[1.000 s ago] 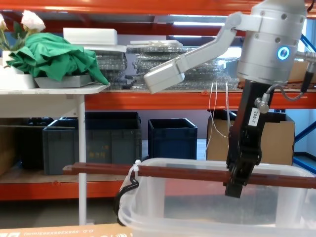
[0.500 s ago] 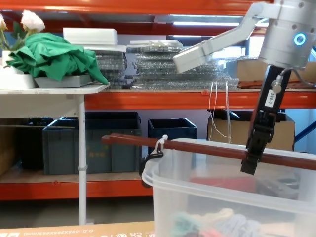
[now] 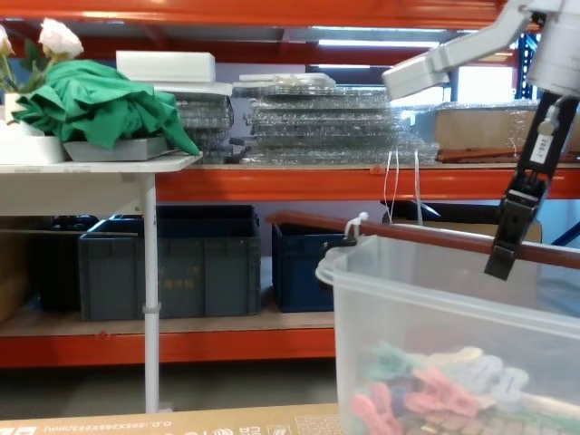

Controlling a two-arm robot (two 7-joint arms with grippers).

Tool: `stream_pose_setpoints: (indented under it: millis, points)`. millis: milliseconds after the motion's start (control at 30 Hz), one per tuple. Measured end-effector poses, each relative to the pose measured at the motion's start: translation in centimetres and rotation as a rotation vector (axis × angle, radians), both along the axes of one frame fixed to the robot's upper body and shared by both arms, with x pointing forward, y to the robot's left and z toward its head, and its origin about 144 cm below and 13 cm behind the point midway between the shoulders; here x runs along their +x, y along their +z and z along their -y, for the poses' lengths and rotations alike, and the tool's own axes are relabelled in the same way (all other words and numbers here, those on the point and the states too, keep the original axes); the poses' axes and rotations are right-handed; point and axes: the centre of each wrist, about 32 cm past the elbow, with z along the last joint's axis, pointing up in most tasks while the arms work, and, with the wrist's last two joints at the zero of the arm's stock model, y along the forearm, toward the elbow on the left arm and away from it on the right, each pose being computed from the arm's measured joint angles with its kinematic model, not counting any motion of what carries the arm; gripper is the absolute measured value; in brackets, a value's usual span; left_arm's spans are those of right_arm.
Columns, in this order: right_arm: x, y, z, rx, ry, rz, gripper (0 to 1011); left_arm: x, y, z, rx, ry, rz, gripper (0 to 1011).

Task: Use one hand to grasp the basket and place it at the designated location.

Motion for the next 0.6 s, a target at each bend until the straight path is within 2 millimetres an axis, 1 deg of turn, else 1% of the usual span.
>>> stream_pose_setpoints:
  millis: [67,600]
  points:
    - [0.3,0.2,0.9,0.008,-0.035,-0.002,240,0.0,0.0,0.0,0.0,0.0,0.0,0]
    - [1.2,0.5,4.7,0.021,-0.211,-0.011,240,0.0,0.0,0.0,0.0,0.0,0.0,0]
